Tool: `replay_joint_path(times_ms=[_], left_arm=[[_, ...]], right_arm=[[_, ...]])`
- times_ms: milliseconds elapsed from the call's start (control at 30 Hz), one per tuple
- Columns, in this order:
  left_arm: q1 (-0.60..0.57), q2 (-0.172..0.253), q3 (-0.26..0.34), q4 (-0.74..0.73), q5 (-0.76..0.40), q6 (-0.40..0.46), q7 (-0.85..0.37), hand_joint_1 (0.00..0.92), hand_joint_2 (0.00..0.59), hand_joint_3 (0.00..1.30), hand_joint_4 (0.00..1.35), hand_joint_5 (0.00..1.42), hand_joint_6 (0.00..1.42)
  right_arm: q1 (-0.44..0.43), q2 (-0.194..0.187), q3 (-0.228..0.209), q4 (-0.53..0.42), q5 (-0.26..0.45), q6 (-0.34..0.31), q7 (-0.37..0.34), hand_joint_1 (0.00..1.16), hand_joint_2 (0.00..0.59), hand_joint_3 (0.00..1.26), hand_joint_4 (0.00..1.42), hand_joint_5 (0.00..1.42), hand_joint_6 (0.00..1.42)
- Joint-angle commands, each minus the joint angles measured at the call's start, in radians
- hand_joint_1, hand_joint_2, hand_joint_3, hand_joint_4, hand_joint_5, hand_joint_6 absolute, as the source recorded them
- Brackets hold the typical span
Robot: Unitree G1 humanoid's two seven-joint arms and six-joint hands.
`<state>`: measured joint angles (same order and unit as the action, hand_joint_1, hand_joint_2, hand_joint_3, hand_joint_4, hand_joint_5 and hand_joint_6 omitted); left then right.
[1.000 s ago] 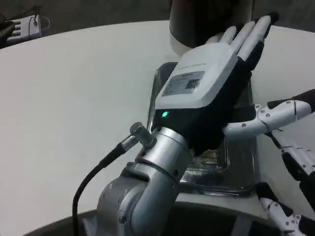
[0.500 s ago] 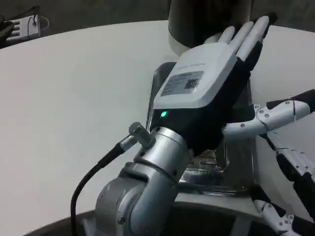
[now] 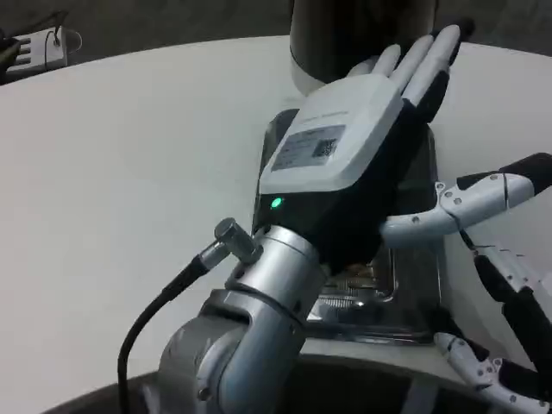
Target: Grasp the cup under the faucet to collect the drink, then remove the cup.
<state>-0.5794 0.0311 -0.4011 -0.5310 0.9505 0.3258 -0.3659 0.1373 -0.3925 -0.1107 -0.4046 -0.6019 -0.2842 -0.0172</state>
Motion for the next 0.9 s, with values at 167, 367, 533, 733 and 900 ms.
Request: replay_joint_path(times_ms=[167, 367, 533, 733, 900], left_arm=[[0.100, -0.014, 0.056, -0.042, -0.081, -0.125, 0.201, 0.000, 0.147, 0.00, 0.00, 0.00, 0.00], [0.176, -0.014, 0.130, -0.060, -0.130, -0.204, 0.348, 0.000, 0.148, 0.00, 0.00, 0.00, 0.00], [0.243, -0.006, 0.180, -0.089, -0.140, -0.227, 0.396, 0.000, 0.148, 0.00, 0.00, 0.00, 0.00], [0.401, 0.010, 0.232, -0.141, -0.153, -0.239, 0.424, 0.000, 0.147, 0.00, 0.00, 0.00, 0.00], [0.561, 0.023, 0.239, -0.166, -0.138, -0.278, 0.467, 0.000, 0.146, 0.00, 0.00, 0.00, 0.00]], right_arm=[[-0.013, 0.005, 0.010, 0.025, 0.014, -0.002, -0.008, 0.30, 0.389, 0.03, 0.05, 0.11, 0.23], [-0.024, 0.002, 0.016, 0.036, 0.026, -0.005, -0.004, 0.30, 0.389, 0.03, 0.05, 0.13, 0.26], [-0.034, 0.002, 0.020, 0.049, 0.055, -0.005, 0.003, 0.30, 0.383, 0.03, 0.05, 0.13, 0.27], [-0.054, -0.006, 0.024, 0.077, 0.094, -0.023, 0.003, 0.33, 0.364, 0.02, 0.05, 0.15, 0.28], [-0.080, -0.008, 0.028, 0.106, 0.125, -0.030, 0.009, 0.33, 0.360, 0.02, 0.05, 0.15, 0.28]])
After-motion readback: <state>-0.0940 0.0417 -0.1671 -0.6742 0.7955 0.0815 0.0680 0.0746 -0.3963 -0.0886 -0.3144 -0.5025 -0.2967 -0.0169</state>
